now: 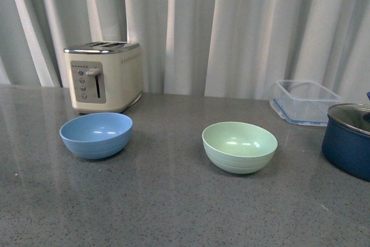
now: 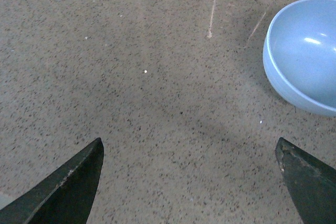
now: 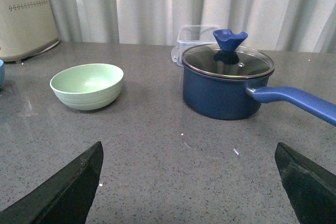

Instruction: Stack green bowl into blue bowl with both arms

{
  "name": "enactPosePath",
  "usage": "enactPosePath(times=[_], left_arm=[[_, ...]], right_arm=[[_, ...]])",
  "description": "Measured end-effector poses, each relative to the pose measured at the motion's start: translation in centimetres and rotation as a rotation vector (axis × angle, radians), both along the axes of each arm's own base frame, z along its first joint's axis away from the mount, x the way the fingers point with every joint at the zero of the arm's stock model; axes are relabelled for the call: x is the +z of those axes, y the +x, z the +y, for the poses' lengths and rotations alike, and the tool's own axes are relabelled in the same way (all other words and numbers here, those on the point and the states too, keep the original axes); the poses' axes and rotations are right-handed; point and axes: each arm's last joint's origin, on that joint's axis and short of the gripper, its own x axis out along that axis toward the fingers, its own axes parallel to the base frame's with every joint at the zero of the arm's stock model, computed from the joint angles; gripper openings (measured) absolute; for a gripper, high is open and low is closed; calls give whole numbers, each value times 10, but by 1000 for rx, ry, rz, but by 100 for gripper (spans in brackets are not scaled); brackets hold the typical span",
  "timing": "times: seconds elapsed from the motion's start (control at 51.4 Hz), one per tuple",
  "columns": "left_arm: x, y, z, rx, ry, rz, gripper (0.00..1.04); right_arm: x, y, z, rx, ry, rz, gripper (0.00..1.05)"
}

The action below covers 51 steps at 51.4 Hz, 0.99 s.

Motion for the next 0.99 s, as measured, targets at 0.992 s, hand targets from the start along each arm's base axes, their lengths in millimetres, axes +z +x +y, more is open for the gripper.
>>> enactPosePath(times=[0.992], left_arm=[[-56, 146, -31, -59, -34, 81, 98]], right_arm=[[0, 0, 0, 0, 0, 0, 95]])
